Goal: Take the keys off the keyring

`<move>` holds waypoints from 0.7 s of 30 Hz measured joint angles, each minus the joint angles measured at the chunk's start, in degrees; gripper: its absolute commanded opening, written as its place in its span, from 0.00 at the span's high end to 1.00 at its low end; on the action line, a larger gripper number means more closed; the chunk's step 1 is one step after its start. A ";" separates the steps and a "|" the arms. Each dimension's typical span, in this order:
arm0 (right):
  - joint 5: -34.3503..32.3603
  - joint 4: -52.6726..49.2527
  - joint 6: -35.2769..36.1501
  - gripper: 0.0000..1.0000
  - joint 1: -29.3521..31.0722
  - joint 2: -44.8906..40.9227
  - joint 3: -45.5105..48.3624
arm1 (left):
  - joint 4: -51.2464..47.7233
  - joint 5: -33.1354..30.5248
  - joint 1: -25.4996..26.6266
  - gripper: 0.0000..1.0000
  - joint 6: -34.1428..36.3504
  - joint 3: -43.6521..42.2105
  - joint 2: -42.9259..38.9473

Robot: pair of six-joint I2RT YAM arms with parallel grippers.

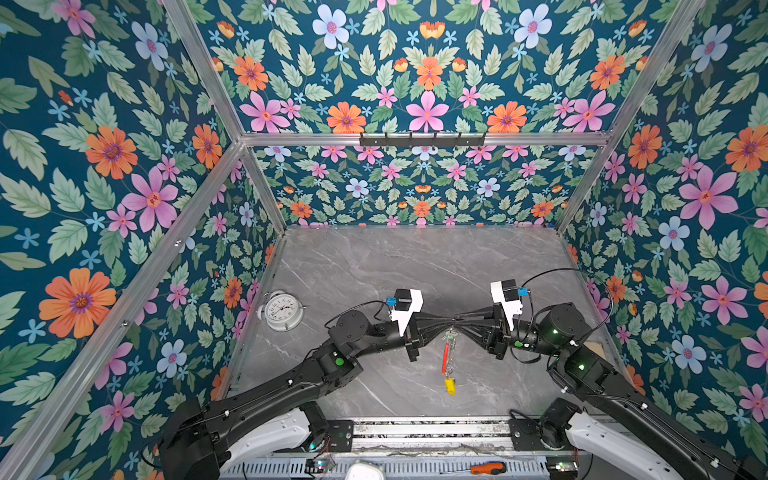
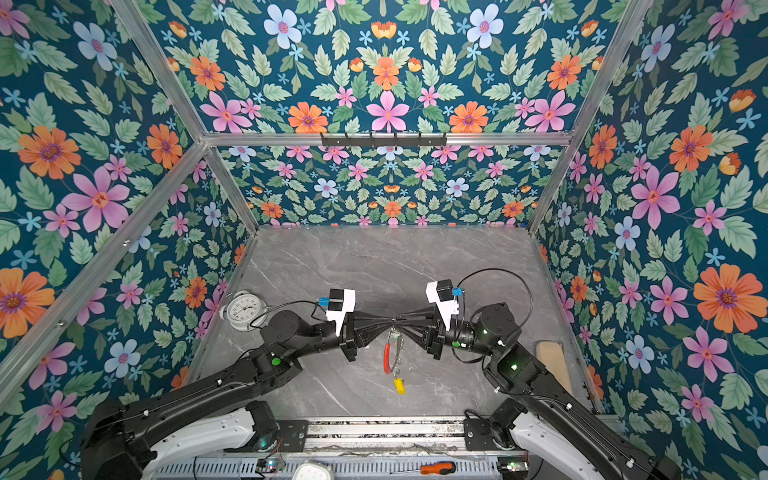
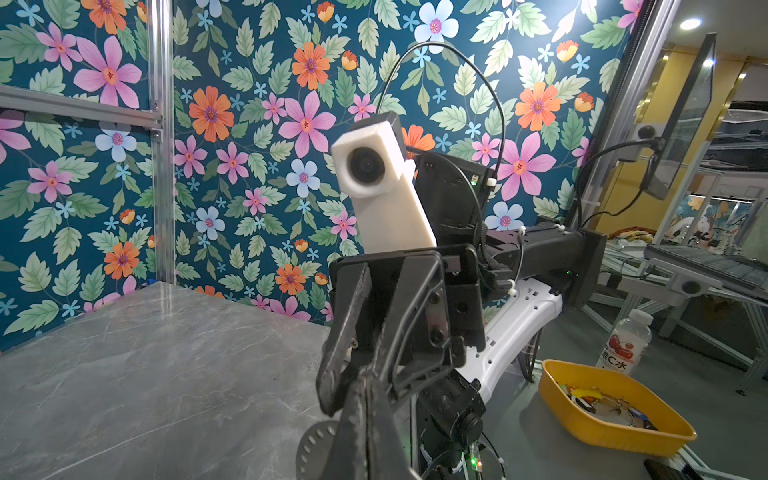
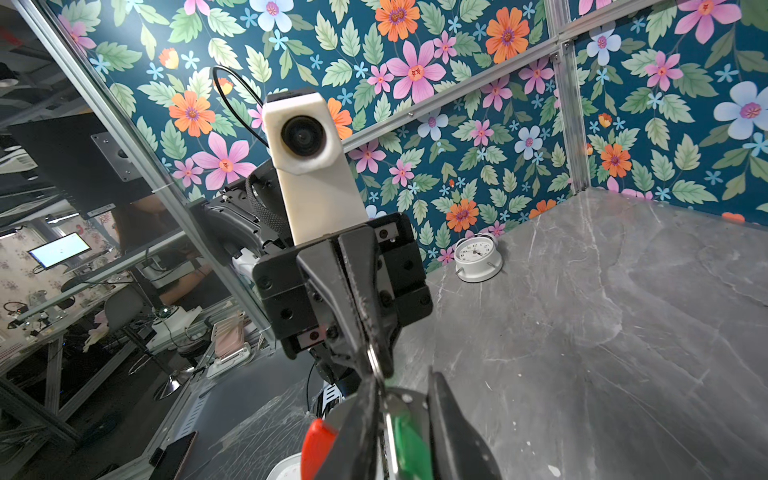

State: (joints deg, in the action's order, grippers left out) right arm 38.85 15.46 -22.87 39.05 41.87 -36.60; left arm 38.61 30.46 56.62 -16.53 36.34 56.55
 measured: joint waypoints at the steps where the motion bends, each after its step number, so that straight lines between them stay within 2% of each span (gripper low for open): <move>1: 0.20 0.13 -0.11 0.85 0.00 0.09 0.00 | 0.20 0.00 -0.02 1.00 0.00 0.00 0.11; 7: 1.20 0.42 -0.07 1.00 -0.02 0.57 -0.24 | 1.64 0.50 -0.39 1.00 -0.59 0.02 1.09; 13: 1.22 -0.74 -0.04 1.00 -0.11 1.20 -1.68 | 3.32 0.76 -0.59 1.00 -1.42 0.28 1.75; 18: 0.79 -9.16 0.79 1.00 -0.09 2.40 -6.95 | 3.76 2.16 -2.40 0.74 -2.40 0.35 1.57; 21: 0.68 -15.45 2.84 1.00 0.13 3.10 -10.69 | 3.32 3.41 -5.70 0.65 -5.27 -0.07 1.25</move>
State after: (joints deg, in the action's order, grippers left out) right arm 39.53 0.01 -20.03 39.18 44.97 -47.29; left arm 41.93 33.87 50.92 -21.80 36.27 57.80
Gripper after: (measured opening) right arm 0.067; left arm 0.320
